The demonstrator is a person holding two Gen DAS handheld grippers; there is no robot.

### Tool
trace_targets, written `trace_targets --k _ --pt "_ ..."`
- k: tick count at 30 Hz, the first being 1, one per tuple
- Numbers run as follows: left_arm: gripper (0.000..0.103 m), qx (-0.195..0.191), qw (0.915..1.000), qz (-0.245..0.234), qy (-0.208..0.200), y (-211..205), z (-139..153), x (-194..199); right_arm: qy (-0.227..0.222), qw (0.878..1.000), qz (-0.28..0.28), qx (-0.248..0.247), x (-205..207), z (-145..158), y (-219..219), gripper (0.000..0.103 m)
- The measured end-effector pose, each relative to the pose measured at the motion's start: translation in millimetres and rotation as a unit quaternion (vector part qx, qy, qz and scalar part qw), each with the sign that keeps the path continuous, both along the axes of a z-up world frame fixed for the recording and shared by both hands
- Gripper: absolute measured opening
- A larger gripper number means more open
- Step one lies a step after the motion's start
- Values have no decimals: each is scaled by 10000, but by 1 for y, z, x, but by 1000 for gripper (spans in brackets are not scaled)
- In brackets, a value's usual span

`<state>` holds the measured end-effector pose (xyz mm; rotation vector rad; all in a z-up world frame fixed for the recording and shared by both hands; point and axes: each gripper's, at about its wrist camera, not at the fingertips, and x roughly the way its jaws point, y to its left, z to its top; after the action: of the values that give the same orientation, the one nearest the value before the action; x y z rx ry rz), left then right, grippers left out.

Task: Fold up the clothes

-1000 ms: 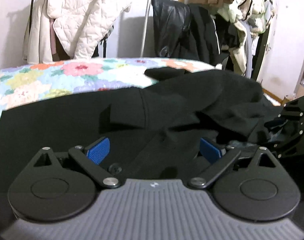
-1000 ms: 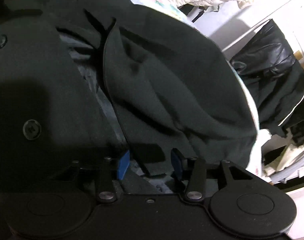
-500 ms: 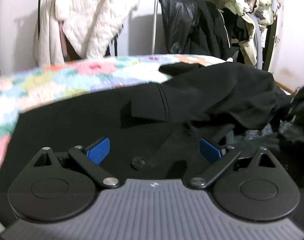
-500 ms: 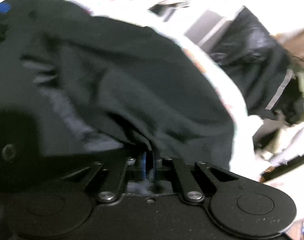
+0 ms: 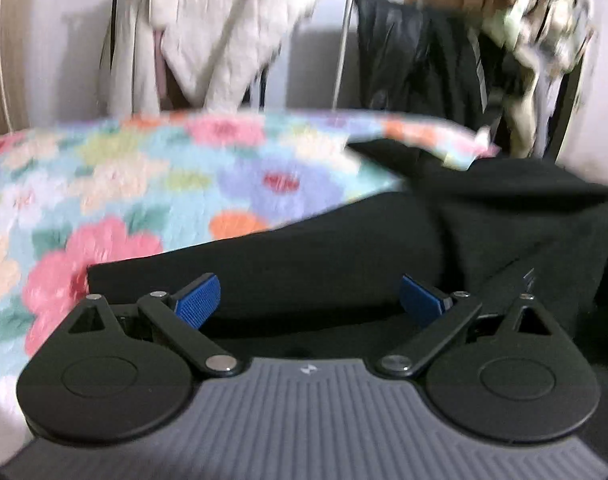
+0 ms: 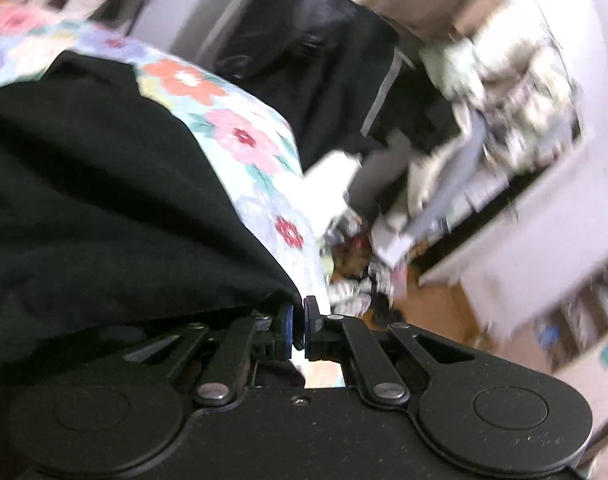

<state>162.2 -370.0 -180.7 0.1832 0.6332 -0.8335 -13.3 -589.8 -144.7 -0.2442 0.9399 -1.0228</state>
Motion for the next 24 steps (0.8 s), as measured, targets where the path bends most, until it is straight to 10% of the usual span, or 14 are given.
trace_targets --k 9,16,19,24 --pt "98 658 9914 984 549 18 -26 40 -39 9957 280 881 0 -5 36 4" --pt "99 -69 9825 1239 1392 48 -28 66 -295 9954 -301 858 -8 17 25 7" --pt "97 -283 9837 1042 1437 47 -32 73 -425 9961 -133 759 -1 24 55 36" --pt "13 -261 9943 515 900 36 -34 73 -859 9921 158 904 15 26 100 46"
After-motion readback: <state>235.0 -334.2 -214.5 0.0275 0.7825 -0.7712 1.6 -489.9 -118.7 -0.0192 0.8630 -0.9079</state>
